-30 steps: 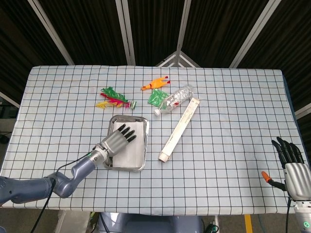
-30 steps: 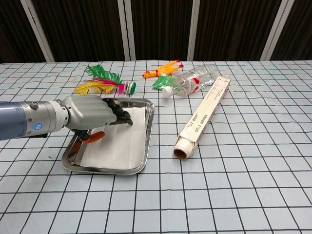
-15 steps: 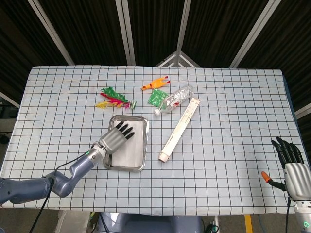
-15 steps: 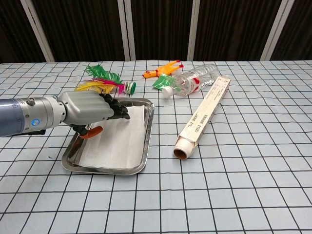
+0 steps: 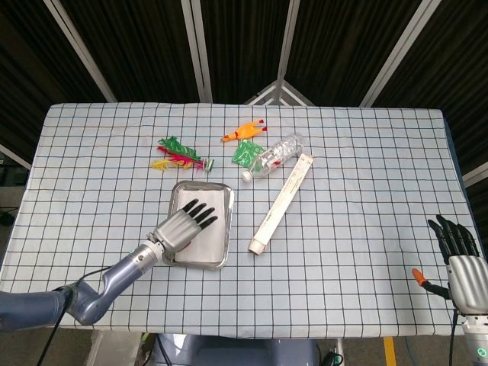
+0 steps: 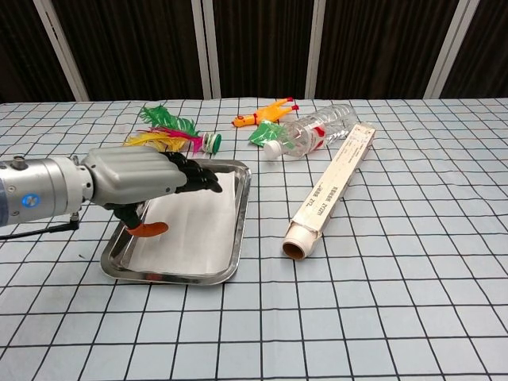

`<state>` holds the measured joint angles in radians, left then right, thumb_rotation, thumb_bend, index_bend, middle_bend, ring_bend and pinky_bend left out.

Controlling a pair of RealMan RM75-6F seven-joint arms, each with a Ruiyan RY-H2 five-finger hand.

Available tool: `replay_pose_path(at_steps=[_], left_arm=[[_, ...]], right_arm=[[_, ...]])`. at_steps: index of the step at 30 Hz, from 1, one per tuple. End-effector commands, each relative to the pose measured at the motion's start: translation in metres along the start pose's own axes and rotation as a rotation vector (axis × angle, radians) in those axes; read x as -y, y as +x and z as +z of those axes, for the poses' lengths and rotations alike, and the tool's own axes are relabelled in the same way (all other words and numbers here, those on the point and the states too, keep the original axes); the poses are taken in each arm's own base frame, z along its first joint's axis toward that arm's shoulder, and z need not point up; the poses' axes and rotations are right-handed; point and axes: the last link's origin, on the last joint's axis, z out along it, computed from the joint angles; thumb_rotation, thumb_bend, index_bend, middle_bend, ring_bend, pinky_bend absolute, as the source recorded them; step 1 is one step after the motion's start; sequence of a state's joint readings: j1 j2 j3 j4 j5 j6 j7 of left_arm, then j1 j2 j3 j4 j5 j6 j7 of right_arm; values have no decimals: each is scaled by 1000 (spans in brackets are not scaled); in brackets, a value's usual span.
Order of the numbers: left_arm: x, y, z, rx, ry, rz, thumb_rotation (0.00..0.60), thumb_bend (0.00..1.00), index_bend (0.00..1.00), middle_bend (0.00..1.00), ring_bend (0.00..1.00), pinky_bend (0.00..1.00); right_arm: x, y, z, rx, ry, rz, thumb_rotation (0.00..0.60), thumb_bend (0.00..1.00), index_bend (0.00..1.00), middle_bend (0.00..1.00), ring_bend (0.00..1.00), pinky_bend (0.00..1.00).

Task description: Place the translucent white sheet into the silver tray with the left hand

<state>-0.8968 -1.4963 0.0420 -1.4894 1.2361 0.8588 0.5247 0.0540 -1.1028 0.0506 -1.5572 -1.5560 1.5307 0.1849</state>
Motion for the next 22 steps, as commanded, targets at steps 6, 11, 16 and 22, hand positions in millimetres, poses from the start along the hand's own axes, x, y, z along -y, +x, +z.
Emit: replay_pose_path(at_steps=[6,11,16,22], left_arm=[[25,-16,-85,3,123,-84,600,98,0,0,0,0],[32,-23,-127,-11,197,-145,600,61,0,0,0,0],[39,-31,-181,-94,310,-238,600,48,0,0,0,0],[38,-49,-239,-174,436,-337,600,18,0,0,0,0]], right_arm=[[0,0,-1,-3,-2,-10,600,290,0,0,0,41],[1,-1,-2,-3,-1,-18,600,289,0,0,0,41],[1,-1,-3,-5,-1,-28,600,290,0,0,0,40],[2,-2,-2,-16,7,-45,600,290,0,0,0,40]])
